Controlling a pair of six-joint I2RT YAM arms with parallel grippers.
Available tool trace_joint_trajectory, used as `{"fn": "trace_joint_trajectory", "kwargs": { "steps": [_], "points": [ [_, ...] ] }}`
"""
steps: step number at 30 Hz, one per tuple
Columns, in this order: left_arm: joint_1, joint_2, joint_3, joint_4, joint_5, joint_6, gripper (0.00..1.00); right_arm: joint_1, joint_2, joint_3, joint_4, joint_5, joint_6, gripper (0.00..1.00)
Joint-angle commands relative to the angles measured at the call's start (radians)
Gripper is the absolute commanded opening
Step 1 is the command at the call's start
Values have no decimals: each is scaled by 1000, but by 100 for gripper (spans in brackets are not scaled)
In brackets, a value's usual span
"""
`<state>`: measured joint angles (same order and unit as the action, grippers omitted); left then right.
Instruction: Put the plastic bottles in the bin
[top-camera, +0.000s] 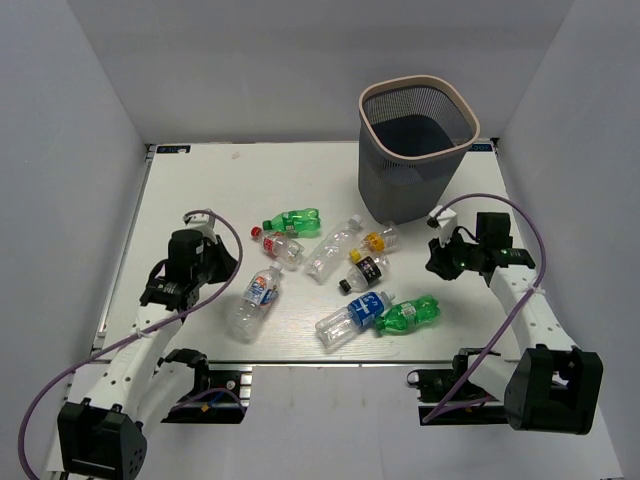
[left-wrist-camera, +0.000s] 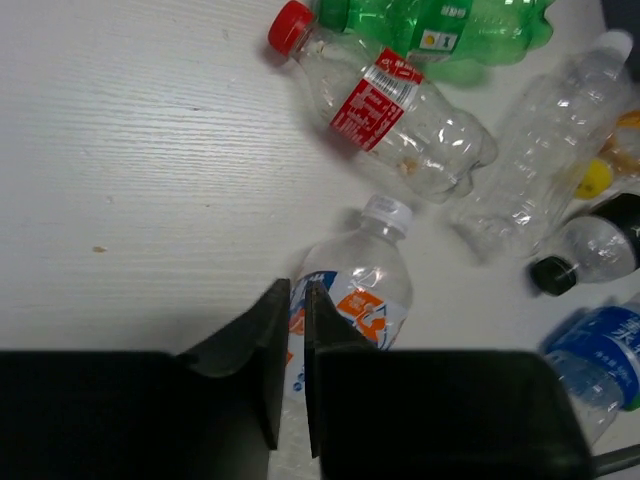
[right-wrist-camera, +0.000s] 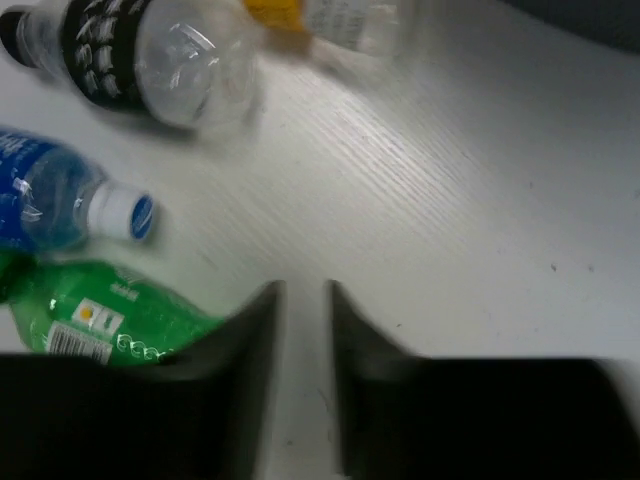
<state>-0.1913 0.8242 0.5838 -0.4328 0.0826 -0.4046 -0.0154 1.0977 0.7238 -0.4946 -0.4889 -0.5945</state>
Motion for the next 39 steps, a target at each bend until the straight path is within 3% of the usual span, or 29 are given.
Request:
{"fn": "trace_joint_trajectory", "kwargs": {
  "steps": [1,2,3,4,5,7,13,17,23,32,39],
  "points": [
    [4,12,51,20,72,50,18,2,-36,60,-117,-203,-204,16],
    [4,24,51,10,97,64,24,0,-47,52,-160,-326,-311,17],
    [4,36,51,9,106,64,55,3,-59,45,-182,-356,-440,26],
    [4,36,51,9,115,75,70,3,-99,11,-258,-400,-505,63],
    [4,49,51,9,124,75,78,5,-111,-4,-274,-419,-636,77],
    [-5,73,62,-1,146,87,85,14,-131,-36,-365,-445,-881,90],
    [-5,96,90,-21,155,107,86,45,-67,-12,-635,-410,-1279,90],
    [-5,96,79,-12,167,107,86,51,-51,-50,-662,-376,-1381,90],
    [-5,105,80,-23,195,107,86,72,-13,-106,-615,-303,-1413,90],
    [-5,115,125,-32,215,116,86,112,59,-201,-381,-175,-1318,90],
    [-5,115,136,-32,276,105,86,130,133,-202,-345,-140,-1297,78]
  ]
}}
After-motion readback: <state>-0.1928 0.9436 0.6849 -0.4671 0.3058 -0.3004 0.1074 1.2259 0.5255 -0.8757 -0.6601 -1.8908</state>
